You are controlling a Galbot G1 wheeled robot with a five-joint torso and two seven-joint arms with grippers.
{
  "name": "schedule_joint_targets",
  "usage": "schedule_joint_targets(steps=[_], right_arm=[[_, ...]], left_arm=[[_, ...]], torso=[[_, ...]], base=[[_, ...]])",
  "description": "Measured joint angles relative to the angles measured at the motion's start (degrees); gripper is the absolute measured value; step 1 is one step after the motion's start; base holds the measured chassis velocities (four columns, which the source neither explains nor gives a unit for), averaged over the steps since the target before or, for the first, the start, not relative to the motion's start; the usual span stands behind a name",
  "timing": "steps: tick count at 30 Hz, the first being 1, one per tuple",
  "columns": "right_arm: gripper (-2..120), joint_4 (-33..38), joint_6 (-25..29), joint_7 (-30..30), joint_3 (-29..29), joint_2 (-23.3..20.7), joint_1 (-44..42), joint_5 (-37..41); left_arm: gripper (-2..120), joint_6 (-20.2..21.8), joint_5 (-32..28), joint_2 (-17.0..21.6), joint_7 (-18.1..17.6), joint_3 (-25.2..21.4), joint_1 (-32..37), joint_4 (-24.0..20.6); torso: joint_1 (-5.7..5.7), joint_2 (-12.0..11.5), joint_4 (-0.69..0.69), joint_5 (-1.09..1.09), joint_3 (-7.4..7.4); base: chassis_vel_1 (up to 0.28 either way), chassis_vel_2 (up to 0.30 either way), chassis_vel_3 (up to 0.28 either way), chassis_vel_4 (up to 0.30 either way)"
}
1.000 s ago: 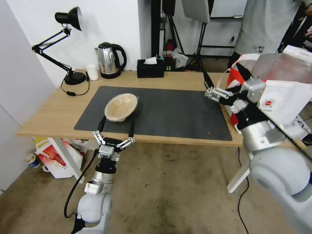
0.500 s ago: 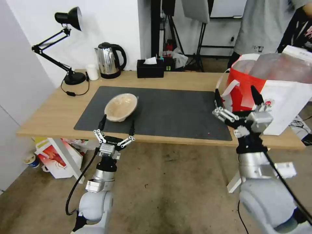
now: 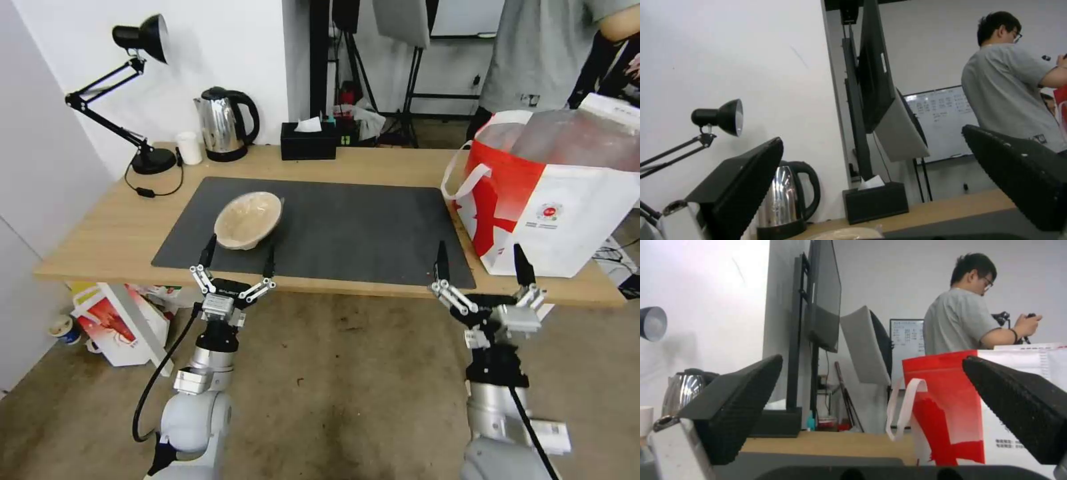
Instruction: Pick up the trash from the table and place it into the takeout bag.
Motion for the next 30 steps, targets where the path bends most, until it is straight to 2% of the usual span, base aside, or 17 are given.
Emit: schedule_joint_targets(steps=[11,30], right_arm=[[100,-3.14,5.11,1.83,-0.11,0.48,-2.70,-2.10],[100,-2.89,4.87,2.07,-0.59,0.02,-2.26,-2.62]], left_arm=[[100,-0.06,0.00,0.00,0.00,0.07,0.09,-0.03],[100,-0.11,0.03,0.00,0.01,-0.24,0.54,-0.64]], torso=[[0.00,0.00,0.00,0.01,0.00],[0.00,0.00,0.00,0.01,0.00]], base=[[0.000,0.000,0.000,0.000],[0.000,0.000,0.000,0.000]])
